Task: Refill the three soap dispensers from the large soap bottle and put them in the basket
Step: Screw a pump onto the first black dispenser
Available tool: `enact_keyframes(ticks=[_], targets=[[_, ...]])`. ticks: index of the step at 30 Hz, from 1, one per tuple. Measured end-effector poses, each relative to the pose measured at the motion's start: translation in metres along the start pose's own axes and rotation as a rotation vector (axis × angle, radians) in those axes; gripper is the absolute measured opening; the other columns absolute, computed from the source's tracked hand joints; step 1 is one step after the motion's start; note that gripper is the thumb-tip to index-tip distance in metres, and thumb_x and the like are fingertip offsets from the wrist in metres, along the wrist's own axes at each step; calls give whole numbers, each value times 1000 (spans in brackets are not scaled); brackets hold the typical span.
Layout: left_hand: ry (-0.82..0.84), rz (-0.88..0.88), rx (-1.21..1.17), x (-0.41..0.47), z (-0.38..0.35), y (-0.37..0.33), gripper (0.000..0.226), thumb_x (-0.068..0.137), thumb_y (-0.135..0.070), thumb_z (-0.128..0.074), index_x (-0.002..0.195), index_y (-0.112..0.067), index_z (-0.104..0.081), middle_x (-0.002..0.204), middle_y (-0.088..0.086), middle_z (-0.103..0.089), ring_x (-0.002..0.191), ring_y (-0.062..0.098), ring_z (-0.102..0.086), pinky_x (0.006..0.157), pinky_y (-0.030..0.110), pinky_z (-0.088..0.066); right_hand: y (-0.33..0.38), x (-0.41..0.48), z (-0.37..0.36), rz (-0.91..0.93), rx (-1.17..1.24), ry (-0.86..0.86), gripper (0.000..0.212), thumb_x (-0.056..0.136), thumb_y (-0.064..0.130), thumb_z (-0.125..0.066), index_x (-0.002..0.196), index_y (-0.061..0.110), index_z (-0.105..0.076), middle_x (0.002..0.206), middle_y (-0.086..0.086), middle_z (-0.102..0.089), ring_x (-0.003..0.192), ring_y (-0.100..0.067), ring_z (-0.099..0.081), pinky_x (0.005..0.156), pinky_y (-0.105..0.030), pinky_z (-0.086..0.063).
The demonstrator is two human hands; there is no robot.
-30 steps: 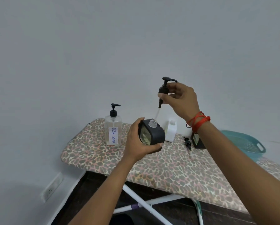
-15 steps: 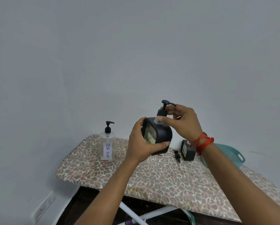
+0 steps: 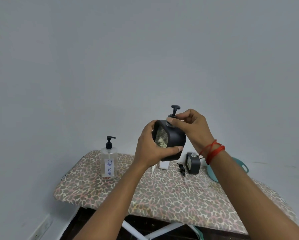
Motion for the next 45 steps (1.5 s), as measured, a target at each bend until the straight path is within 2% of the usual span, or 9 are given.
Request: enact_keyframes(ticks=[4,8,11,16,20,25,32,39,45], targets=[[19,-27,-2,-1,-6,-12,90,50,-60,-89,129,-41,-49,125,-28,-57,113,-13,-53,85,7,-45,16,-5,3,40,-121,-27,55,64,33,-91,105,11,-60,100,1,-64,67,-19,-60,71,-35,-57],[39,-40,-1,-2,-3,-16,90,50,-65,-87,129,-40,-50,125,-26,-58,113,-10,-55,87,10,-47,20,-8,11,-17,9,158,39,81,23,-76,118,11,-68,118,-7,-70,104,-28,-69,97,-48,-54],[46,-60,33,-1,2,-18,91,48,-64,-89,127,-43,-49,125,-26,-58,113,-9,-55,90,18,-51,19,-13,13,-25,73,247,33,89,13,-67,122,7,-65,117,-13,-71,113,-29,-67,100,-53,-50],[38,-75,49,-1,2,-27,90,49,-61,-90,128,-40,-51,126,-24,-58,114,-8,-55,91,18,-51,21,-11,9,-26,-24,-20,59,67,25,-90,119,17,-65,85,-3,-69,78,-17,-69,73,-34,-57],[21,-25,-5,-1,-4,-24,87,54,-56,-92,128,-40,-48,124,-26,-57,110,-20,-50,81,3,-45,23,-4,1,2,-60,43,55,67,36,-89,116,23,-68,108,-6,-71,83,-19,-66,86,-40,-59],[24,26,-44,0,-1,-17,93,48,-69,-83,130,-40,-49,124,-27,-57,109,-18,-51,80,7,-48,26,-5,1,-65,178,283,34,89,2,-65,123,0,-63,120,-16,-69,115,-28,-66,101,-41,-51],[2,-23,2,2,-13,-24,91,49,-61,-88,128,-41,-48,123,-22,-58,113,-8,-55,90,19,-52,22,3,1,20,-223,-113,49,61,40,-93,102,27,-70,93,1,-61,84,-16,-63,81,-32,-57],[149,40,-90,9,-7,-3,88,54,-63,-86,131,-40,-50,129,-22,-60,116,1,-58,93,29,-57,21,1,5,-118,174,404,37,90,8,-65,126,1,-62,124,-16,-68,118,-27,-64,99,-39,-52],[6,0,-31,5,-16,-12,89,49,-62,-89,126,-39,-50,122,-22,-59,111,-6,-56,89,22,-54,12,6,4,47,-118,-4,25,74,19,-87,94,14,-72,95,-2,-75,85,-20,-70,83,-38,-58]])
Point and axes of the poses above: each hand's wrist, its own x-axis towards the middle knuckle, its own z-axis out of the back of the hand, y = z × x, the point moved 5 cm from there along x, towards the middle knuckle
